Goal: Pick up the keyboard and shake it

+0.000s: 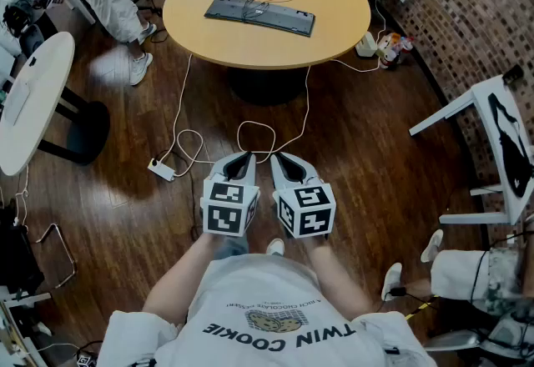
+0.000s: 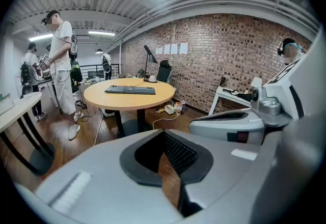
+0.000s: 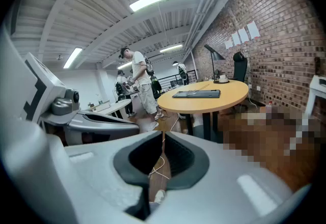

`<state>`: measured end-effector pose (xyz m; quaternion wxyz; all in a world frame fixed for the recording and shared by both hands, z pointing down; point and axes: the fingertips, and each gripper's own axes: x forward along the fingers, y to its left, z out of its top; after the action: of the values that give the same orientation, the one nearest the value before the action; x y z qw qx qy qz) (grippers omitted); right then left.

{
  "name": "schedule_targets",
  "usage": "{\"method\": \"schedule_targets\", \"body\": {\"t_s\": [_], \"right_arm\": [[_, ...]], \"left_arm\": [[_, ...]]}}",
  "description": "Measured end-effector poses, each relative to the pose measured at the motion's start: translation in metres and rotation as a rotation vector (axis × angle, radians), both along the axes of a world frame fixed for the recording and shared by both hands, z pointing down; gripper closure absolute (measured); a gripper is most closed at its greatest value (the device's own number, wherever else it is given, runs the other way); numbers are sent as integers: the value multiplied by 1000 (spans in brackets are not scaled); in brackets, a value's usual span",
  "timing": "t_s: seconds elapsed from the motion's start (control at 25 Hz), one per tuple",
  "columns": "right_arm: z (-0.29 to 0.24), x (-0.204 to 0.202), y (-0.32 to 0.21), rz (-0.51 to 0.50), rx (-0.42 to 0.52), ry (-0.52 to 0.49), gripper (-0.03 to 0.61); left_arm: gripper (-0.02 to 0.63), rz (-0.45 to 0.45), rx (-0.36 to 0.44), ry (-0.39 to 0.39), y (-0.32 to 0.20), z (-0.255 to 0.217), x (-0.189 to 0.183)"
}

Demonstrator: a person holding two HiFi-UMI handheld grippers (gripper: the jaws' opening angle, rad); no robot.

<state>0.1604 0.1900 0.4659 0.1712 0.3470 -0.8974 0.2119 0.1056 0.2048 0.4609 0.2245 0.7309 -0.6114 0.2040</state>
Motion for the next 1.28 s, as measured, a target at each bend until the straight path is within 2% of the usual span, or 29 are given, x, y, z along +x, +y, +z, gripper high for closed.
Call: {"method": "schedule_targets", "body": {"t_s": [0.2,0.56,0.72,1.0,1.28], "right_arm": [[8,-46,-58,22,3,39,565],[8,-143,-143,116,-21,90,563],[9,-170,-174,167,-39,93,563],[10,-168,-222,259,-59,90,558],[20,-137,-300,344,-63,57,549]], "left_arm": [[607,8,-7,28,-56,9,-50],[607,119,-26,72,-150,12,-151],[607,160,-28,84,-184,10,-186],[607,175,-16,96,-238,8,-227],[606,156,-15,58,-313,16,-248]]}}
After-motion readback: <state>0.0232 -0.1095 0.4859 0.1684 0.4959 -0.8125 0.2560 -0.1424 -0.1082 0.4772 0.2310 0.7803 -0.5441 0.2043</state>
